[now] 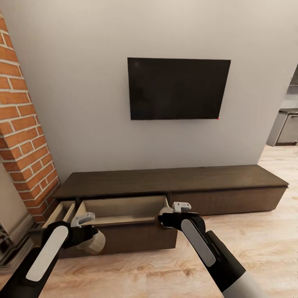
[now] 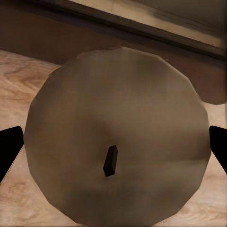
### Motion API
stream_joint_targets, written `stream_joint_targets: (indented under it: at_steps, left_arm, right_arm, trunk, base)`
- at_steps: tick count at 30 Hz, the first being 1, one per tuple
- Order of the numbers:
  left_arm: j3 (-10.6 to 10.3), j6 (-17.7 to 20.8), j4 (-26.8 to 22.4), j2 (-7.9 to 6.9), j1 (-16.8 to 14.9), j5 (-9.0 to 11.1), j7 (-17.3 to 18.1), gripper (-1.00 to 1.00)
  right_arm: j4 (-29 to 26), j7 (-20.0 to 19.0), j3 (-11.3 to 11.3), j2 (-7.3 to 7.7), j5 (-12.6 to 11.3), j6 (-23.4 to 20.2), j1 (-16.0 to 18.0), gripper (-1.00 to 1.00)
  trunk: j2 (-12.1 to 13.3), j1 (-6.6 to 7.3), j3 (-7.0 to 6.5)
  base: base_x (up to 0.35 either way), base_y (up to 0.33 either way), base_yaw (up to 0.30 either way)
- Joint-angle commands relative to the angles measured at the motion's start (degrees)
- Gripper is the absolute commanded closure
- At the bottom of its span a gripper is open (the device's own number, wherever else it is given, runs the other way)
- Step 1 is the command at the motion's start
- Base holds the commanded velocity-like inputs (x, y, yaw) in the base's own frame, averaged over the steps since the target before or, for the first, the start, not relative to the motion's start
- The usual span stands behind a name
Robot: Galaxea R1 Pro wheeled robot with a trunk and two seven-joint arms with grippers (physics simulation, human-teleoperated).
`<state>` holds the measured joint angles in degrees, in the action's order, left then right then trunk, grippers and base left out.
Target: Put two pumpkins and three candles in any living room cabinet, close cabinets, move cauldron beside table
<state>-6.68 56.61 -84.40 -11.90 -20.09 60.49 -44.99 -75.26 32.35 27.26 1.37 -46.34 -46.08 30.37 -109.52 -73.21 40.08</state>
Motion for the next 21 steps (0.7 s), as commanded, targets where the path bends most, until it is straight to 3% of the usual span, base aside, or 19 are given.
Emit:
stream_joint_targets:
  at_steps: [1,12,18,21]
  left_arm:
    - [-0.06,0.00,-0.06,-0.09,-0.04,0.51,-0.63,1.00]
    - [-0.01,0.00,-0.06,-0.06,-0.04,0.51,-0.63,1.00]
    - [-0.12,0.00,-0.06,0.22,-0.04,0.51,-0.63,1.00]
    - [-0.10,0.00,-0.06,0.28,-0.04,0.51,-0.63,1.00]
  right_arm:
    - [-0.06,0.70,0.16,0.04,-0.50,0.02,0.10,1.00]
    - [-0.06,0.69,0.16,-0.04,-0.51,0.02,0.10,1.00]
    - [-0.06,0.65,0.16,0.03,-0.51,0.04,0.11,1.00]
    - [-0.06,0.63,0.14,0.04,-0.51,0.06,0.11,1.00]
  trunk:
    - [-0.03,-0.02,0.06]
    - [-0.03,-0.02,0.06]
    - [-0.03,-0.02,0.06]
    - [1.17,0.64,-0.48]
  base:
    - [0.215,0.241,-0.176]
    - [0.157,0.274,-0.013]
    - [0.035,0.064,0.054]
    - [0.003,0.006,0.005]
